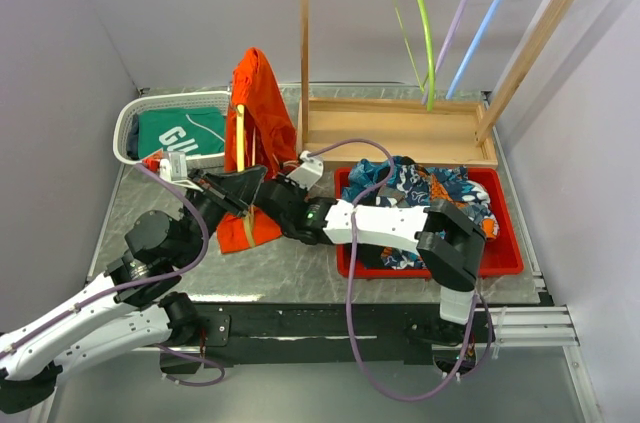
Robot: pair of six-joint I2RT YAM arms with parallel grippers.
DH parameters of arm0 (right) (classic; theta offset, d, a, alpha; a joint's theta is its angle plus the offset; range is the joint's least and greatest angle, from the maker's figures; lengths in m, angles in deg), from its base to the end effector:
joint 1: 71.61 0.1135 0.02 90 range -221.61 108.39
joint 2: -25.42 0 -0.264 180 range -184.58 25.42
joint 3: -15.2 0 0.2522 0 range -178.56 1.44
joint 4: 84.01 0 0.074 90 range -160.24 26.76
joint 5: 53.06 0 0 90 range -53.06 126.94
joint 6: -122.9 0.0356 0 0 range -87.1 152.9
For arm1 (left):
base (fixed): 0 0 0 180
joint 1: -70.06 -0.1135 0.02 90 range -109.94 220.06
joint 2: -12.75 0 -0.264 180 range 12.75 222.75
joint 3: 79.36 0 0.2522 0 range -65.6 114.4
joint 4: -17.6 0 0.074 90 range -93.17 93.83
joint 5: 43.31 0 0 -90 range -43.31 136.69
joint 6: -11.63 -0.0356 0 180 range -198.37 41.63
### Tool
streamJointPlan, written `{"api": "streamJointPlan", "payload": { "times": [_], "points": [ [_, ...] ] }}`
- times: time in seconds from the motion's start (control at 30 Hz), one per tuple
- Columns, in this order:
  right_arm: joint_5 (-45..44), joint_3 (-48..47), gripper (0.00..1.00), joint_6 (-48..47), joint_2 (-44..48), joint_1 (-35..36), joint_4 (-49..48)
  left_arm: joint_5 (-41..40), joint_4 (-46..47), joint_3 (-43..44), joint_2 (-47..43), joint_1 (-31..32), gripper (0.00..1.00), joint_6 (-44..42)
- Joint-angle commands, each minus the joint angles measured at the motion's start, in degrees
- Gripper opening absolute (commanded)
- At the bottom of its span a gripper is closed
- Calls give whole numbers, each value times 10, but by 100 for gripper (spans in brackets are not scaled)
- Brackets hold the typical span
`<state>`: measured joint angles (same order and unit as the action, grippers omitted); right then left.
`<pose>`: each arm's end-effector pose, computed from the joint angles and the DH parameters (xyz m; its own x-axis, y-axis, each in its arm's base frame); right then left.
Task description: Place the shorts on the hanger
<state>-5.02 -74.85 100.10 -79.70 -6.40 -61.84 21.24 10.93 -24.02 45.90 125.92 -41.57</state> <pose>0.1945 0.3644 0.2420 -0.5149 0.5200 -0.6815 0.0588 0.8145 0.5771 0.0883 -0.1030 0.3815 -0.1882 -0.6862 -0.7027 0.5023 0.5475 -0.6693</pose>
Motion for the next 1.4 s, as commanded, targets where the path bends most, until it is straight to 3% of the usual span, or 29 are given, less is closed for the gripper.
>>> {"api": "streamJointPlan", "payload": {
  "times": [0.0, 0.3, 0.83, 1.07, 1.2, 1.23, 1.33, 1.37],
  "points": [
    [-44, 23, 0, -24, 41, 9, 39, -35, 116, 10, -13, 2, 1, -32],
    [3, 145, 0, -88, 222, 86, 28, -102, 240, -26, 42, 3, 1, -35],
    [138, 84, 0, -128, 353, 127, 143, -164, 348, -107, 95, -6, 1, -55],
    [170, 4, 0, -163, 345, 125, 208, -115, 306, -105, 124, -18, 1, -30],
    [245, 4, 0, -183, 354, 31, 205, -71, 224, -96, 105, -18, 1, -7],
    [296, 23, 0, -189, 359, 8, 190, -65, 170, -92, 94, -18, 1, 5],
    [321, 19, 0, -214, 355, -31, 181, -27, 88, -68, 75, -18, 1, 27],
    [332, 16, 0, -220, 349, -34, 187, -9, 7, -38, 73, -18, 1, 33]
  ]
}}
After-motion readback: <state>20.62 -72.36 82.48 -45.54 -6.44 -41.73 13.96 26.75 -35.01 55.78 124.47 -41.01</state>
